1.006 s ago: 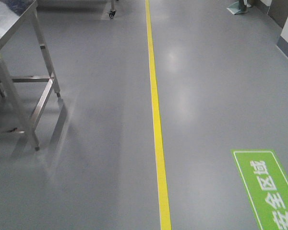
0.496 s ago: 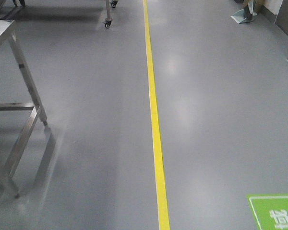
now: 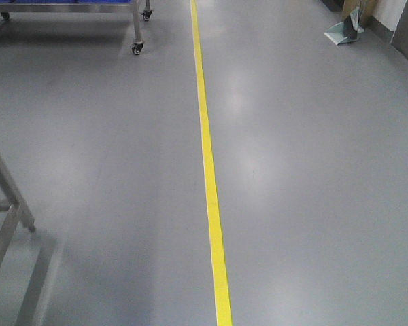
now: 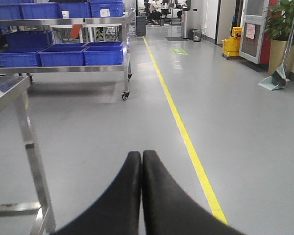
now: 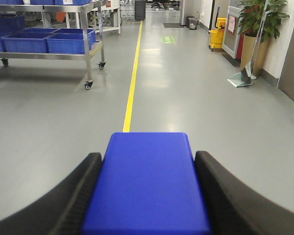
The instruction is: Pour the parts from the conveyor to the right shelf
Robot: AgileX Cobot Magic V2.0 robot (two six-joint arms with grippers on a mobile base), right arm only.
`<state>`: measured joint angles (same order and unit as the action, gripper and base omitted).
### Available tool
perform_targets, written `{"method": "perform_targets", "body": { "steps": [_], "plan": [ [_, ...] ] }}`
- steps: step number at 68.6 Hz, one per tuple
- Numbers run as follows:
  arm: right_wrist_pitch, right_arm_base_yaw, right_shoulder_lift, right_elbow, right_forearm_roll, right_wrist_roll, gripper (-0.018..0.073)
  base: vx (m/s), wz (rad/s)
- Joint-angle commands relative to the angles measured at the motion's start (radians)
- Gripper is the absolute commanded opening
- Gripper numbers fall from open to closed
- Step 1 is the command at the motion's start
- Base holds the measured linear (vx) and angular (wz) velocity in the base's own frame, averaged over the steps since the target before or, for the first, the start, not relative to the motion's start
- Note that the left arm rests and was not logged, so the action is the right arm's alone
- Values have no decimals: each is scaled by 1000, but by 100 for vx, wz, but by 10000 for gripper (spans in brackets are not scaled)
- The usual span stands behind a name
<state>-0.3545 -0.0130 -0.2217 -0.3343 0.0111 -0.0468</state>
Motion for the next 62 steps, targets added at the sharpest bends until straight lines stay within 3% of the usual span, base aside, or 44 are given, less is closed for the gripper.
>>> {"method": "perform_targets", "body": {
  "steps": [1, 62],
  "plan": [
    [76, 3, -10, -31, -3, -6, -6, 68, -6],
    [69, 3, -10, -31, -3, -6, -6, 69, 4]
  ]
}}
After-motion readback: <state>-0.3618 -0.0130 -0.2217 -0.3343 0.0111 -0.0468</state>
